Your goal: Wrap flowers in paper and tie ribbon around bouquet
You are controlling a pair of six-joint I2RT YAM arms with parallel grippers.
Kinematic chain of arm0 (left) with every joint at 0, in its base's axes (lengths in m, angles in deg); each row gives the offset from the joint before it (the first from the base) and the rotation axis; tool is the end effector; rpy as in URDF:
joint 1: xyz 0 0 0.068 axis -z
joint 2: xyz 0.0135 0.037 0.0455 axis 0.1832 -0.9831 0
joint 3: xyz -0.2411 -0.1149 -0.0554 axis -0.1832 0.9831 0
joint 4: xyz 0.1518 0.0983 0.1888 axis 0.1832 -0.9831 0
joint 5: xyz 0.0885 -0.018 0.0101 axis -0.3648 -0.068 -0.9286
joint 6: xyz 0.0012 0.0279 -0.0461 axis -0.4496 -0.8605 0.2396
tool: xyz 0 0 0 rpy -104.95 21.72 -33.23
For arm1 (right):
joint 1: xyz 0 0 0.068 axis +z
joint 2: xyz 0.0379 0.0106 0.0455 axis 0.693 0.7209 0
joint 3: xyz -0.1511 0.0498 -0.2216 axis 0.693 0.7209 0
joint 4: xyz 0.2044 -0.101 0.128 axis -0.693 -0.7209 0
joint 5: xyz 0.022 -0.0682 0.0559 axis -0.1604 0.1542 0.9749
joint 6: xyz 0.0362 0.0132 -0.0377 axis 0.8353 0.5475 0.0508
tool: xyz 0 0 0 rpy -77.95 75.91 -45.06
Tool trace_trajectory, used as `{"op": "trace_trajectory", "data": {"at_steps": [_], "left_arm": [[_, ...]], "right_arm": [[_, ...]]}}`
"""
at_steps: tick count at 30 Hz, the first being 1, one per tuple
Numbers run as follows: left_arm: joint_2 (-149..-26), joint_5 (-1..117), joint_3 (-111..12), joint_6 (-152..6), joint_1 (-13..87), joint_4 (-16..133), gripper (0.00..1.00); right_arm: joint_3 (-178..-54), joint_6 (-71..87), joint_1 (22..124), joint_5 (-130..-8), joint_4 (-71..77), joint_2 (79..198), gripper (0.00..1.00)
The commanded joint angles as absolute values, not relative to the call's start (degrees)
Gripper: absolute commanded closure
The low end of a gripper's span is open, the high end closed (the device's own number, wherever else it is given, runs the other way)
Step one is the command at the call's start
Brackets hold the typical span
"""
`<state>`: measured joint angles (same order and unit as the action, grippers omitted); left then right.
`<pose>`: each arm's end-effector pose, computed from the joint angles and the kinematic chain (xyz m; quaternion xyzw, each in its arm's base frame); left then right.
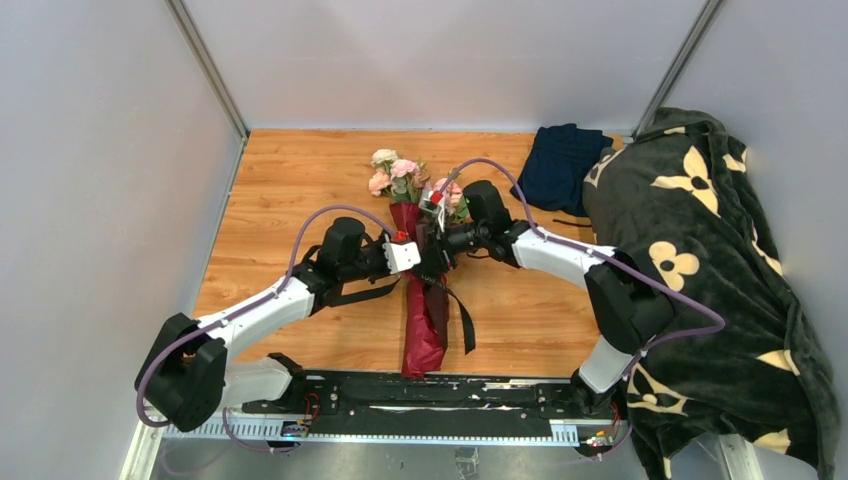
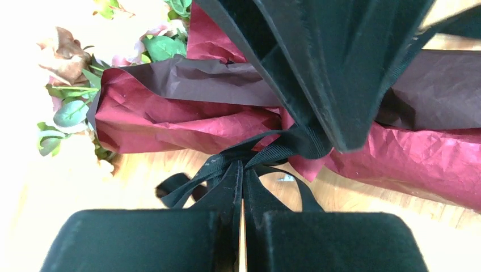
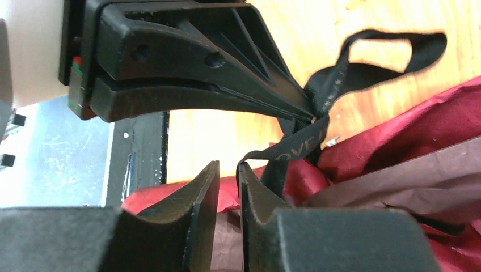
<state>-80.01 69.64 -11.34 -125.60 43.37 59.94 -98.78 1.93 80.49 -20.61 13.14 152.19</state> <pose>0.2036 -0.1456 0.2163 0.5822 0.6323 -0.1143 0.4982 0.2705 0.2379 0.2350 -0.4653 0.6416 0.5277 0.3056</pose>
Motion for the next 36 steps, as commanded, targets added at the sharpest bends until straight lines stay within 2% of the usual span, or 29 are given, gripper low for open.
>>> {"op": "trace_trajectory", "data": {"at_steps": [1,3,5,11,13,16,19,22,36], "left_arm": [[-81.29,70.29,-10.08,-122.77,43.79,64.02,1.00],[-80.82,72.28,-9.19,-123.94,43.85,64.00,1.00],[-81.06,73.38,-9.00,-123.78,43.81,63.97,1.00],[-81.63,74.71,-8.52,-124.39,43.81,64.91,1.00],[-81.83,74.49,-8.62,-124.30,43.84,64.95,1.00],[-81.65,75.01,-8.51,-124.85,43.87,64.90,1.00],[-81.24,75.43,-8.11,-125.34,44.08,64.72,1.00],[-80.56,76.13,-7.73,-127.98,45.37,62.55,1.00],[-82.74,73.15,-8.71,-132.78,47.56,60.47,1.00]], "right_arm": [[-99.75,5.48,79.44,-15.62,13.71,153.53,0.72],[-100.83,4.15,77.24,-15.91,10.03,152.17,0.64],[-102.67,4.03,75.02,-15.38,7.65,150.54,0.60],[-107.20,1.91,71.38,-21.46,1.62,151.16,0.59],[-109.20,1.69,71.38,-23.06,0.11,153.98,0.63],[-112.14,-0.57,71.91,-26.23,-2.68,156.72,0.78],[-115.07,-6.69,74.66,-28.47,-8.31,158.58,0.87],[-117.02,-11.68,77.34,-29.37,-13.07,160.32,0.90],[-116.41,-12.54,78.83,-33.69,-13.20,165.13,0.91]]}}
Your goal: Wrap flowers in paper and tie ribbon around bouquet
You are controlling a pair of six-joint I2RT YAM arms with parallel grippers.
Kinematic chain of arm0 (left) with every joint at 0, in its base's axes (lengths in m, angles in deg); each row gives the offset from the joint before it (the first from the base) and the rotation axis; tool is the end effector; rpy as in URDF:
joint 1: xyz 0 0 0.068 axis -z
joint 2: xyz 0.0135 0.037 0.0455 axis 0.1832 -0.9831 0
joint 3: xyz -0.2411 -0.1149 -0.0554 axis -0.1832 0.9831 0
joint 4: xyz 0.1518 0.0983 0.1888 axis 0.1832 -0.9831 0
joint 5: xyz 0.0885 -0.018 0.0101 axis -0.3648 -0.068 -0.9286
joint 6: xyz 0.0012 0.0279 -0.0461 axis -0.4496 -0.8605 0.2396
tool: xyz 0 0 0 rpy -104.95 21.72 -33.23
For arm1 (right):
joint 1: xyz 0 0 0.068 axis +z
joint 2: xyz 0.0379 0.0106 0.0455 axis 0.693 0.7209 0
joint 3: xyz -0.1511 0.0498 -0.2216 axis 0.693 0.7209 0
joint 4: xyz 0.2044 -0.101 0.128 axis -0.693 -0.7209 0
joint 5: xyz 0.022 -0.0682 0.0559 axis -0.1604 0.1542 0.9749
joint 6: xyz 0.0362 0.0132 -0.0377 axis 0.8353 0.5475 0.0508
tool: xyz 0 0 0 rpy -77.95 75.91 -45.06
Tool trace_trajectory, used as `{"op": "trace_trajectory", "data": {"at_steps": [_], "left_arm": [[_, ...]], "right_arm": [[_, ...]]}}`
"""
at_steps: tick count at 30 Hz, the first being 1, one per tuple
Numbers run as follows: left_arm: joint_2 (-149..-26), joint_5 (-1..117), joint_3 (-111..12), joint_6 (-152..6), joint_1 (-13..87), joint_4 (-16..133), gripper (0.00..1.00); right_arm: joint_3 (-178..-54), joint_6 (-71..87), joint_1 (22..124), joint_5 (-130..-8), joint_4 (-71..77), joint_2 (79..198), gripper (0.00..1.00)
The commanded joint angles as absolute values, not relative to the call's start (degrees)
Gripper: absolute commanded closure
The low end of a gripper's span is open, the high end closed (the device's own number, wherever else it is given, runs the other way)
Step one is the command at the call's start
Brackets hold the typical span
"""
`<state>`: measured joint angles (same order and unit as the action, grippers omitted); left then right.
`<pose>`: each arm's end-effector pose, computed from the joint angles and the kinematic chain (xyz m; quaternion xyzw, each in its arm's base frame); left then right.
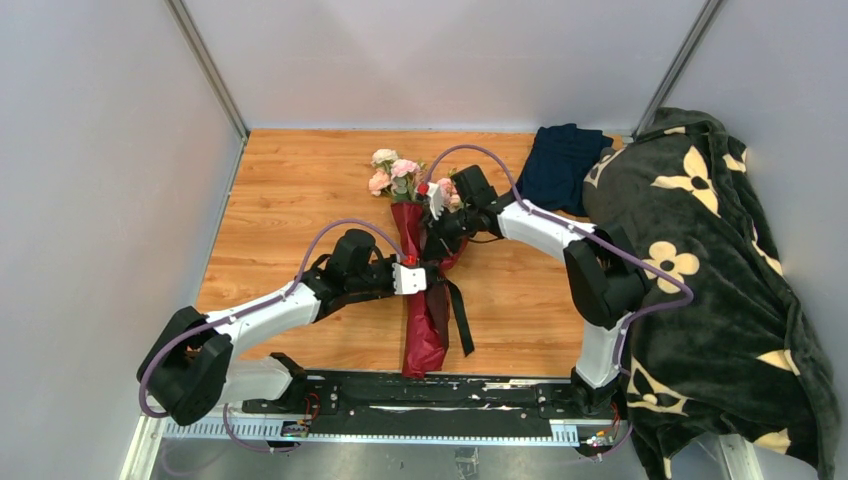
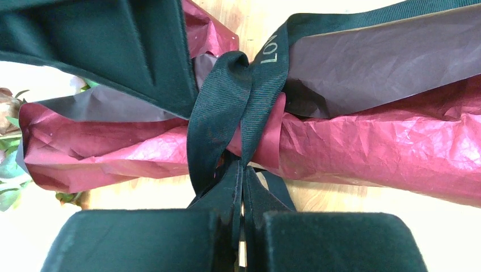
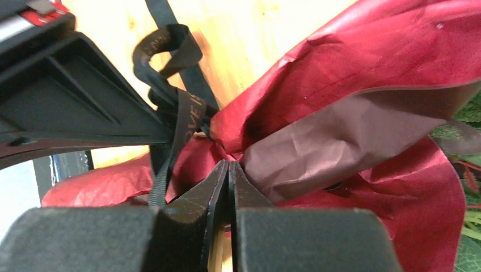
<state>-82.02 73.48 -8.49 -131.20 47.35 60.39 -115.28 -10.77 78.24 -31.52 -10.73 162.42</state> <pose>0.1878 -0.1583 0.1935 0.6483 0.5846 -0.1426 0.4665 0.3171 0.2475 0.2257 -0.4713 0.7258 0.4173 0.2775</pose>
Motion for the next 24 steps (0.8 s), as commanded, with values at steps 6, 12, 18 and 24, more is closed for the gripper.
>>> {"op": "trace_trajectory", "data": {"at_steps": [6,12,18,24], "left_arm": [[-83.46,72.20,-9.03,-132.14,47.56,61.65,1.00],[-83.38,72.04,-9.09,-131.64,47.56,61.97,1.00],[-82.46,72.50,-9.13,-131.29,47.56,61.98,1.00],[-82.81,74.30,-9.35,-130.34,47.56,62.11,1.00]], "right_arm": [[-116.47,-13.82,78.74,-17.13,-14.10,167.24,0.87],[-113.91,-9.18,78.65,-10.64,-7.62,166.23,0.80],[-111.98,-7.22,78.98,-11.61,-5.68,166.24,0.79],[-110.46,-5.21,80.76,-12.11,-1.77,165.97,0.71]]}}
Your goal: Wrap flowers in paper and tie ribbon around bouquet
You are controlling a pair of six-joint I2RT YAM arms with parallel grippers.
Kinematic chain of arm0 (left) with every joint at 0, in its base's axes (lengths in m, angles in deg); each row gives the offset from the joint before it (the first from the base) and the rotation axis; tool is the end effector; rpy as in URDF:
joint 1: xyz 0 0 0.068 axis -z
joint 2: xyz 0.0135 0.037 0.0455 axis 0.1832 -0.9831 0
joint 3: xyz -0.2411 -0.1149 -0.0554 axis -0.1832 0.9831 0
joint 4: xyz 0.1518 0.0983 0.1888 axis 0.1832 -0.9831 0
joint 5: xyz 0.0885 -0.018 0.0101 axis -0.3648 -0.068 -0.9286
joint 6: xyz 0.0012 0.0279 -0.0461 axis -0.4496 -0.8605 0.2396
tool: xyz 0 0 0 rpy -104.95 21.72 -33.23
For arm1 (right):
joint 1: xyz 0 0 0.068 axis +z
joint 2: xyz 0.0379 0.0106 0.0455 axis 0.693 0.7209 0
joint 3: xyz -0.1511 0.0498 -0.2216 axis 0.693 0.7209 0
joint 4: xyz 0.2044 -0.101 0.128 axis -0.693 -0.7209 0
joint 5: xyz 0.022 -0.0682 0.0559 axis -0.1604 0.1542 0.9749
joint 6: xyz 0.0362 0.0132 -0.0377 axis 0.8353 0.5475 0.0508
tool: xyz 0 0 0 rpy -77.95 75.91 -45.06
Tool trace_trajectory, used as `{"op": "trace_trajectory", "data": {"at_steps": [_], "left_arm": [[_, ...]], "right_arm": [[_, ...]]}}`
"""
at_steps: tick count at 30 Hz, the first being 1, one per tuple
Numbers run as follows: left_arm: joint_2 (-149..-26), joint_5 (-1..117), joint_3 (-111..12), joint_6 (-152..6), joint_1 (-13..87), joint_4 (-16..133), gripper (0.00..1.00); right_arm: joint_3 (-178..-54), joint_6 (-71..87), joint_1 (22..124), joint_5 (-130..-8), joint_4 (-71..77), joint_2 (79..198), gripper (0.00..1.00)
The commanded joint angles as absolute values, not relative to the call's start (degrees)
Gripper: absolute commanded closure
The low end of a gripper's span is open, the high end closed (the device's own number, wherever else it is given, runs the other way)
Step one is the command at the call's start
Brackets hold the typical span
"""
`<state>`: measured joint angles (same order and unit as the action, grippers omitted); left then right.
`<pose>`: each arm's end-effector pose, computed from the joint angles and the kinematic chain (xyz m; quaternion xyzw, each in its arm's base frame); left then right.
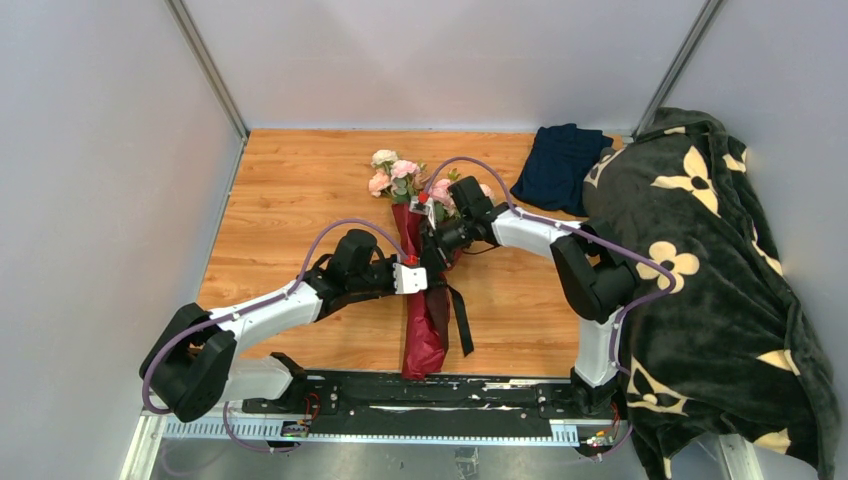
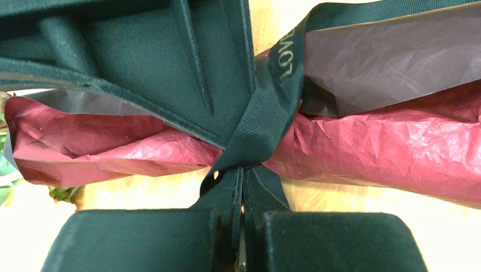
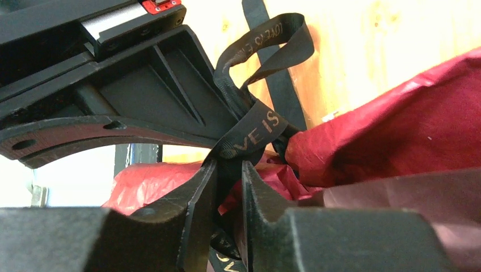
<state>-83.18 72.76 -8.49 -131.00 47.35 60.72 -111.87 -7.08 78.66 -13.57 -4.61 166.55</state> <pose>0.1897 -0.1592 0.1893 0.6471 0.5917 -0.1391 0.4601 0.3104 0.2543 0.1938 -0.4716 0.6639 0.5461 0.1963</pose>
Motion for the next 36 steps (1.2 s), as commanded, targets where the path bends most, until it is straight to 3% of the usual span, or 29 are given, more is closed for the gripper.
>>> {"op": "trace_trajectory", "data": {"at_steps": [1,5,18,20,23,27,29,33,36], "left_arm": [[-82.96,73.96,-9.39,-130.28,47.56,62.32,1.00],[-83.04,73.25,-9.71,-129.78,47.56,62.75,1.00],[-82.85,74.34,-9.81,-125.30,47.56,64.57,1.00],[-82.96,74.10,-9.85,-124.86,47.56,64.90,1.00],[-82.88,73.27,-9.85,-125.21,47.56,64.97,1.00],[-81.31,72.16,-9.95,-127.23,47.47,62.85,1.00],[-79.91,72.11,-10.44,-130.17,47.47,59.55,0.93],[-76.83,70.78,-12.34,-138.91,47.26,48.55,0.61],[-75.15,71.79,-15.44,-142.20,46.40,42.87,0.56]], "right_arm": [[-110.47,-5.12,80.87,-11.88,-1.68,165.83,0.69],[-109.93,-3.93,81.12,-13.66,-0.46,165.57,0.64],[-109.25,-0.22,82.48,-20.15,2.81,166.31,0.64],[-109.34,-0.15,82.62,-19.96,2.52,166.42,0.72],[-108.72,-0.44,82.50,-21.07,2.39,165.34,0.96],[-108.50,-0.89,81.38,-21.67,0.95,163.63,1.00],[-108.31,-1.21,81.14,-22.27,0.22,162.79,1.00],[-107.84,-2.51,81.15,-23.14,-1.55,160.91,1.00],[-107.82,-3.39,81.18,-23.18,-2.86,160.29,1.00]]}}
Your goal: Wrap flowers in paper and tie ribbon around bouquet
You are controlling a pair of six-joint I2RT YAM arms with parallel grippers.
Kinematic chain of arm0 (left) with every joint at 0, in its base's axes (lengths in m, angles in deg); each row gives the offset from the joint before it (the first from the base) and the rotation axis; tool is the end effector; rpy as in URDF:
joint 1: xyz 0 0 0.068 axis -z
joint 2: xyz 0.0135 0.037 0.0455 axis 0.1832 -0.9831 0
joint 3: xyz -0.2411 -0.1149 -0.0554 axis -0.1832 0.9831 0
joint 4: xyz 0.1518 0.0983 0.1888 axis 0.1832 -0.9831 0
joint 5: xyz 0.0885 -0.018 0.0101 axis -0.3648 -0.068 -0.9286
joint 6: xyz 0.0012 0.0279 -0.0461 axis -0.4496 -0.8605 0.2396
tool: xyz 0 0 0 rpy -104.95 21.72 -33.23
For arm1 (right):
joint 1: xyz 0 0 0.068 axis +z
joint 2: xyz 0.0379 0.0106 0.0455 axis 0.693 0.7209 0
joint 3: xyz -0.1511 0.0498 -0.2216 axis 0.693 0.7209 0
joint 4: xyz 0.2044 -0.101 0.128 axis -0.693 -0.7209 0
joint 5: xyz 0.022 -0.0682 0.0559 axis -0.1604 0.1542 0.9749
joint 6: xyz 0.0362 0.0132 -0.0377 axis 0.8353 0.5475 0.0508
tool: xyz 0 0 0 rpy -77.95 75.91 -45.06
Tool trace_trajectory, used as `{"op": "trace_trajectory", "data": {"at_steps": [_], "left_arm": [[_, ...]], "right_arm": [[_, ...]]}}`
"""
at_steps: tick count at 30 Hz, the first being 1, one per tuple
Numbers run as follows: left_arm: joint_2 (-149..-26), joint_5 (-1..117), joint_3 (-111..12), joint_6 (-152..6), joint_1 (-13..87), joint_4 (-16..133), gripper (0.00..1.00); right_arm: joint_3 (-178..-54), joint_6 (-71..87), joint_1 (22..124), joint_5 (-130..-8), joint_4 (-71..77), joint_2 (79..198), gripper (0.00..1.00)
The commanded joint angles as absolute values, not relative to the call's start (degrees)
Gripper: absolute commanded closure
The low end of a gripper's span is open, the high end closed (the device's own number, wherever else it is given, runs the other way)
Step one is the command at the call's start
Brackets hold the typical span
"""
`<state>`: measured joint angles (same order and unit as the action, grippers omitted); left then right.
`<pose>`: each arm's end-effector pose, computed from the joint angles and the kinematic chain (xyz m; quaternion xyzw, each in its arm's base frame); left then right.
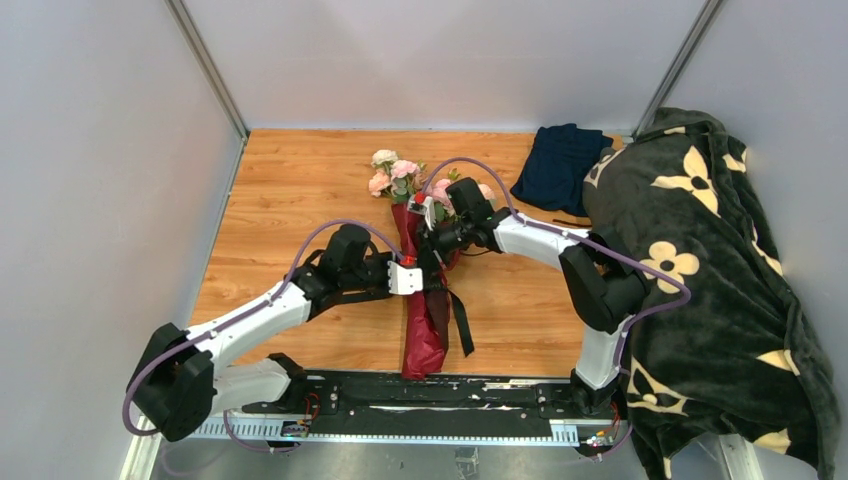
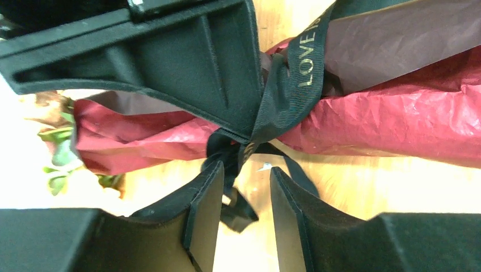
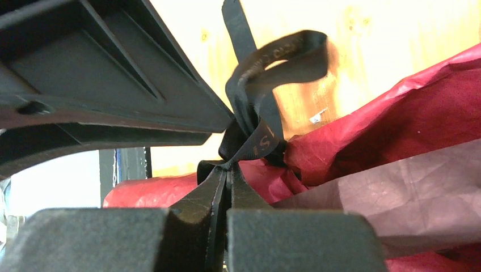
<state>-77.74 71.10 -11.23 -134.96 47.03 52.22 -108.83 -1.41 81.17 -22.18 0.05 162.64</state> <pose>0.1833 -0.1515 0.2127 0.6631 0.5784 -0.1096 0.4623 0.2957 0.2617 0.2060 -0.4554 0.6944 0.5082 0.2283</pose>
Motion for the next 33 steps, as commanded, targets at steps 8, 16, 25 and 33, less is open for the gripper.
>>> {"op": "trace_trajectory", "data": {"at_steps": [8,16,25,33], "left_arm": [[-79.41,75.87,-18.22,-143.68,46.33,46.87,0.48],[-83.79,78.05,-17.18,-149.93,46.42,50.45,0.53],[-85.84,79.12,-15.79,-151.26,46.88,52.72,0.64],[-87.72,79.49,-15.37,-151.19,47.88,55.47,0.80]], "right_arm": [[-108.57,-7.46,81.17,-22.46,-6.53,160.09,1.00],[-109.50,-9.43,81.20,-22.20,-8.86,160.31,1.00],[-109.93,-10.54,81.22,-21.39,-9.38,160.69,0.98],[-110.72,-11.71,81.21,-21.29,-10.89,160.79,0.97]]}}
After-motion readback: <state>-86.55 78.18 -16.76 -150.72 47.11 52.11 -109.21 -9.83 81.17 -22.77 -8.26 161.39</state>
